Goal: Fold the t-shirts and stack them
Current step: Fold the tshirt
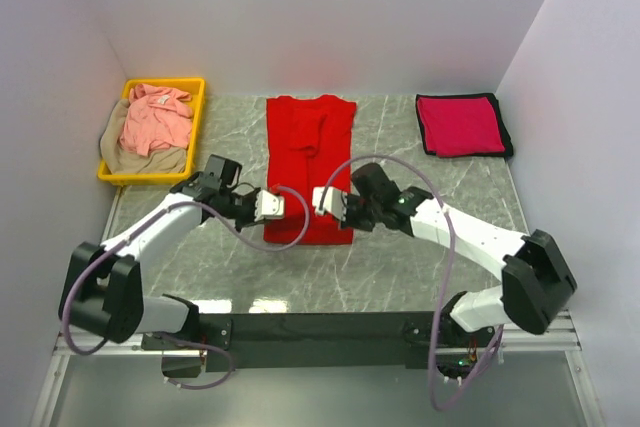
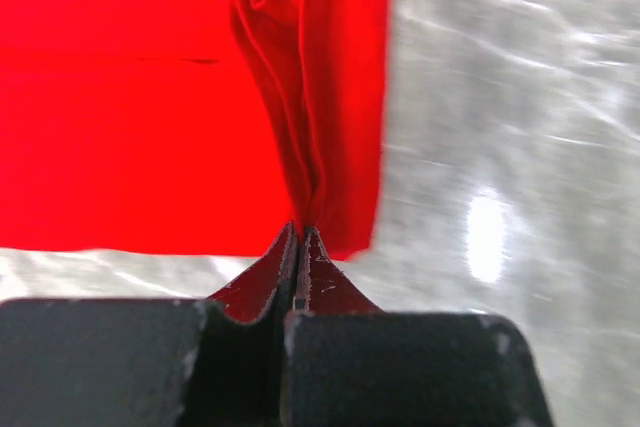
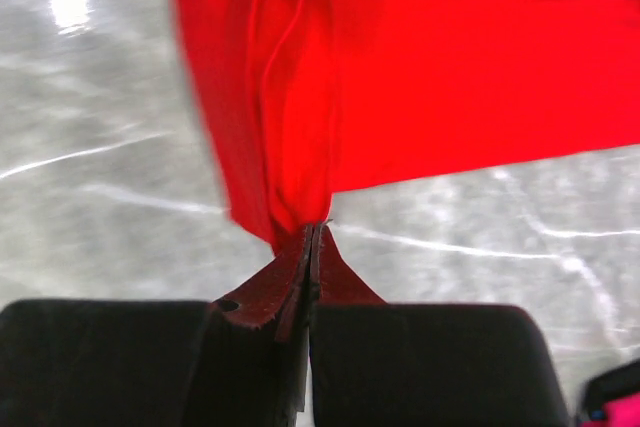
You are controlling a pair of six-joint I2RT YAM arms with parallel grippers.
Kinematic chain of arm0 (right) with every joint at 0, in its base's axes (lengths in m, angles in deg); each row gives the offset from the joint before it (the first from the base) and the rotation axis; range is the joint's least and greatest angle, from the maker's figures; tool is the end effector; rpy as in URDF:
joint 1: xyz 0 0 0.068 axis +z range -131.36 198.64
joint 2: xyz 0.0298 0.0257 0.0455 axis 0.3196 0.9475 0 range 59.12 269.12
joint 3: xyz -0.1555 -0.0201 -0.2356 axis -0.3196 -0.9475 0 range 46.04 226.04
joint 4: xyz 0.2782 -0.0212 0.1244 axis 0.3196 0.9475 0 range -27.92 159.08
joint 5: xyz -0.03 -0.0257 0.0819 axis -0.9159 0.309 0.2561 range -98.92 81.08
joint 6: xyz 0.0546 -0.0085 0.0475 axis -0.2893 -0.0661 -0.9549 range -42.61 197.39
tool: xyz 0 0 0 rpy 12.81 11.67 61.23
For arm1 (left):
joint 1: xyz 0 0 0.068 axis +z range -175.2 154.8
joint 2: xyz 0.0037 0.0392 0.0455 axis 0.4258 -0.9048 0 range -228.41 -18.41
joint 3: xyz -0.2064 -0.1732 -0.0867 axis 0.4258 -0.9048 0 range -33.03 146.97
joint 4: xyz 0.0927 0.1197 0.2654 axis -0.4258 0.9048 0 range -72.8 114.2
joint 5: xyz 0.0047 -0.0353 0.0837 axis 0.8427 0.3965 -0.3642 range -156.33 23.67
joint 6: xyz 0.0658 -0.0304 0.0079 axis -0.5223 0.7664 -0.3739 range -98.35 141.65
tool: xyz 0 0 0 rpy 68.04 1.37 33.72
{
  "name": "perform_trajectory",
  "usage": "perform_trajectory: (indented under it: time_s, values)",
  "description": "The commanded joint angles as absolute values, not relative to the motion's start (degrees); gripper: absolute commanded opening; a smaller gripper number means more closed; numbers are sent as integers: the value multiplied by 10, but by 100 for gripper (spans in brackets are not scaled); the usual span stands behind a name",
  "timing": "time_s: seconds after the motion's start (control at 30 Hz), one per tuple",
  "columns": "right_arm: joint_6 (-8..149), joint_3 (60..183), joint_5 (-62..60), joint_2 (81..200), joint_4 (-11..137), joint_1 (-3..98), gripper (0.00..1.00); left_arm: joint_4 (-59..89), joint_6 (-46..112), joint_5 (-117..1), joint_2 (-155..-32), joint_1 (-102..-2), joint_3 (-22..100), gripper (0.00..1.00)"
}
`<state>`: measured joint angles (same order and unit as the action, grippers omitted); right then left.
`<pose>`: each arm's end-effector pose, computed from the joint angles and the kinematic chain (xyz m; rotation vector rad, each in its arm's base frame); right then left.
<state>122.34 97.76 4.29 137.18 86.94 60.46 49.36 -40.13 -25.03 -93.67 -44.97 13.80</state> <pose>0.2400 0.2334 0.2029 -1.7536 1.7100 0.2598 0.2630 -0.1371 0.1888 1.7116 1.6288 -0.6061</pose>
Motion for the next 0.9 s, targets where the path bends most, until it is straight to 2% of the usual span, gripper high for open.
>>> perform_trajectory:
  time_s: [0.0,0.37,0.87]
  values:
    - [1265,1031,54,1403,836,577,0,416,-401,-250,-976,-444,184,1]
    - [1321,1143,86,1536,816,493,0,346,-414,-257,-1101,-407,282,1]
    - [1326,1455,94,1813,837,420,0,334,-422,-307,-1349,-372,530,1]
